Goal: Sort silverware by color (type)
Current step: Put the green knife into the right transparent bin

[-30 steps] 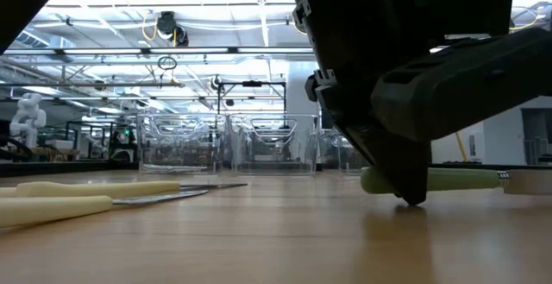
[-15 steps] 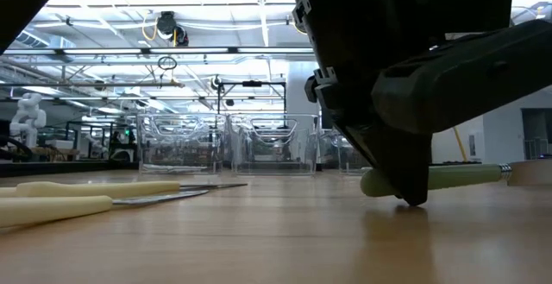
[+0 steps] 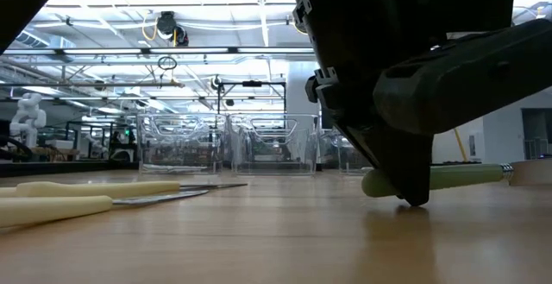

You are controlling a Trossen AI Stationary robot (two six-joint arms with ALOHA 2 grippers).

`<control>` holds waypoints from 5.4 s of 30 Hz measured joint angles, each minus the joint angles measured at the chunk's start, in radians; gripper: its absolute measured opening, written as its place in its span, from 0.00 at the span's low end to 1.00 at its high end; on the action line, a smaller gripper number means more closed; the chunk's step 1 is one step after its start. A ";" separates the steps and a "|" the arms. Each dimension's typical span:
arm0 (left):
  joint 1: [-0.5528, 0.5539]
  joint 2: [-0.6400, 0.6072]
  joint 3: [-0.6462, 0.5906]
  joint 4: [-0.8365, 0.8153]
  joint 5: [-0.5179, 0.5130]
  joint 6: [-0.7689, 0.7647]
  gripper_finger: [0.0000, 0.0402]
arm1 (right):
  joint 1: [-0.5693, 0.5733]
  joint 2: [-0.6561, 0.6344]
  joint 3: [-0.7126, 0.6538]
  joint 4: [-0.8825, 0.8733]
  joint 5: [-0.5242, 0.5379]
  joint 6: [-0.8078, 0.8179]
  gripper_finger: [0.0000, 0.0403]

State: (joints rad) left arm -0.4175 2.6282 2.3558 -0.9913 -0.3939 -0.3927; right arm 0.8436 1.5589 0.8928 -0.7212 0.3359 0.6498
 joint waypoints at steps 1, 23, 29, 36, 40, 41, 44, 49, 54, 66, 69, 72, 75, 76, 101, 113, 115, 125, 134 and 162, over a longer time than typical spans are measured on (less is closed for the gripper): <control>0.000 0.000 0.000 0.000 0.000 0.000 0.09 | 0.000 0.000 0.000 0.000 0.000 0.000 0.01; 0.008 -0.012 0.000 -0.002 0.002 0.039 0.09 | 0.000 0.000 0.126 -0.198 -0.021 -0.065 0.01; 0.027 -0.041 0.000 -0.075 -0.011 0.056 0.09 | -0.017 -0.001 0.218 -0.355 0.038 -0.139 0.02; 0.045 -0.095 0.000 -0.127 -0.029 0.077 0.09 | -0.029 -0.002 0.287 -0.478 0.098 -0.130 0.04; 0.049 -0.108 -0.001 -0.161 -0.033 0.069 0.09 | -0.016 -0.002 0.303 -0.543 0.119 -0.091 0.12; 0.051 -0.109 -0.001 -0.159 -0.033 0.061 0.09 | -0.012 -0.002 0.308 -0.556 0.131 -0.072 0.14; 0.051 -0.109 -0.001 -0.187 -0.032 0.028 0.09 | 0.009 -0.002 0.314 -0.610 0.171 -0.005 0.21; 0.052 -0.109 -0.002 -0.215 -0.057 -0.065 0.09 | 0.060 -0.002 0.314 -0.679 0.302 0.181 0.30; 0.051 -0.129 -0.001 -0.324 -0.128 -0.234 0.09 | 0.142 -0.002 0.314 -0.681 0.474 0.333 0.33; 0.006 -0.230 0.001 -0.229 -0.484 -0.368 0.09 | 0.218 -0.001 0.286 -0.399 1.016 0.376 0.32; -0.013 -0.232 -0.001 -0.175 -0.612 -0.343 0.09 | 0.216 -0.001 0.264 -0.390 1.213 0.462 0.32; -0.024 -0.236 0.000 -0.128 -0.732 -0.330 0.09 | 0.189 -0.001 0.259 -0.442 1.234 0.521 0.32; -0.037 -0.236 0.000 -0.090 -0.806 -0.296 0.09 | 0.148 -0.001 0.259 -0.476 1.235 0.598 0.32; -0.041 -0.235 0.000 -0.070 -0.818 -0.271 0.09 | 0.137 0.001 0.259 -0.474 1.235 0.607 0.32; -0.198 -0.307 0.000 0.106 -1.009 -0.056 0.09 | 0.019 -0.276 0.336 -0.285 0.810 -0.202 0.30; -0.213 -0.307 0.000 0.107 -1.022 -0.083 0.09 | -0.028 -0.385 -0.057 1.060 0.425 -0.897 0.21; -0.220 -0.307 0.000 0.112 -1.020 -0.084 0.09 | -0.047 -0.383 -0.111 1.223 0.372 -0.941 0.21; -0.212 -0.307 0.000 0.124 -0.887 -0.089 0.09 | -0.114 -0.333 -0.214 1.480 0.187 -0.911 0.27; -0.201 -0.293 0.000 0.134 -0.871 -0.107 0.09 | -0.171 -0.280 -0.215 1.591 0.185 -0.897 0.36; -0.189 -0.290 0.000 0.131 -0.800 -0.116 0.09 | -0.191 -0.268 -0.214 1.584 0.161 -0.903 0.33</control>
State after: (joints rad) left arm -0.6060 2.3379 2.3558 -0.8607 -1.1942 -0.5091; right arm 0.6529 1.2907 0.6788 0.8624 0.4969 -0.2529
